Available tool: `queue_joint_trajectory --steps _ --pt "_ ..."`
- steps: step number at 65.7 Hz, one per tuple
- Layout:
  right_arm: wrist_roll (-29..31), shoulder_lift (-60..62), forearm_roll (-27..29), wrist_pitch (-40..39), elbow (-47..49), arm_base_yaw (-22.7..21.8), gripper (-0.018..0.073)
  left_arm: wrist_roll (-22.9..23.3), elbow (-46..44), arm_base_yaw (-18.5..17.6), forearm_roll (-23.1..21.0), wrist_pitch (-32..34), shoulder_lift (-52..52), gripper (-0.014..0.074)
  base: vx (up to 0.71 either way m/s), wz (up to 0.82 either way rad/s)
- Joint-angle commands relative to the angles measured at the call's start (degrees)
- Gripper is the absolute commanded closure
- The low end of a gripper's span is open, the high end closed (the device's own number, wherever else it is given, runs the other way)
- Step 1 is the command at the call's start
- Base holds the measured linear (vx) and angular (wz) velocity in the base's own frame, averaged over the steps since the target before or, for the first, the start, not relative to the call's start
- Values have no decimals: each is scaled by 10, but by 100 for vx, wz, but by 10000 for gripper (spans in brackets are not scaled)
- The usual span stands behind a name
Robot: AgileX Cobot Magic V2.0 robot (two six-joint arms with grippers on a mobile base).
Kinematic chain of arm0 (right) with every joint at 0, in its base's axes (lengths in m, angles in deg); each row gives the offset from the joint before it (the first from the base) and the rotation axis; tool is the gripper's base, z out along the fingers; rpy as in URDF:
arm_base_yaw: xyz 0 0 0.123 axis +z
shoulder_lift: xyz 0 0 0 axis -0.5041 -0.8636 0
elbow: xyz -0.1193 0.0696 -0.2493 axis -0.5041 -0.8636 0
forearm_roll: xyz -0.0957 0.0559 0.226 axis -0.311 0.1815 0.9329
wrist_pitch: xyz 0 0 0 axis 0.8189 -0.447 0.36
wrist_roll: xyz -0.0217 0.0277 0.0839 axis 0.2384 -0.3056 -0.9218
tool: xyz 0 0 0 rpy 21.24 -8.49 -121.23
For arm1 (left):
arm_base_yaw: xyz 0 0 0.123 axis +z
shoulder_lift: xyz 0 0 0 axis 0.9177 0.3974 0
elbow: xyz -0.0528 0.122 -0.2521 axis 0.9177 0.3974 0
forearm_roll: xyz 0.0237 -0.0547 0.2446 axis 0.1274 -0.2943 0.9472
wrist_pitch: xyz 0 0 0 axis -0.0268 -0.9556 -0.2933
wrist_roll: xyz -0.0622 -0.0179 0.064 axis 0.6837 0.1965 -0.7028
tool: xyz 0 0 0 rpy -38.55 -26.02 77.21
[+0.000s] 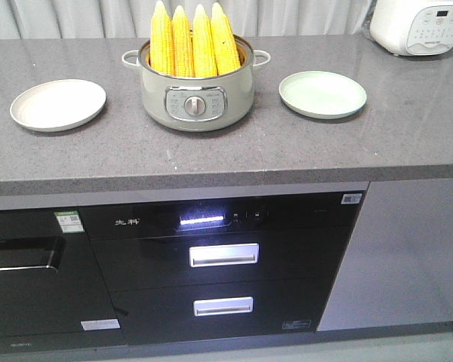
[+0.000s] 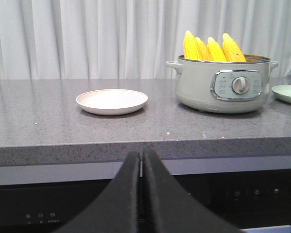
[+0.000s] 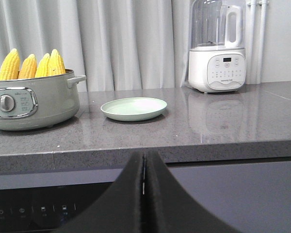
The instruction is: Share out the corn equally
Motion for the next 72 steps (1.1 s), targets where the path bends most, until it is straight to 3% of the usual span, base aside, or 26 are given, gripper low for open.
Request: queue_joint_trajectory --steps 1,72 --pt "1 2 -4 -39 -5 -1 569 1 6 0 -5 42 -10 603 17 3" --pt "1 2 -4 -39 -5 -1 569 1 6 0 -5 42 -10 603 19 1"
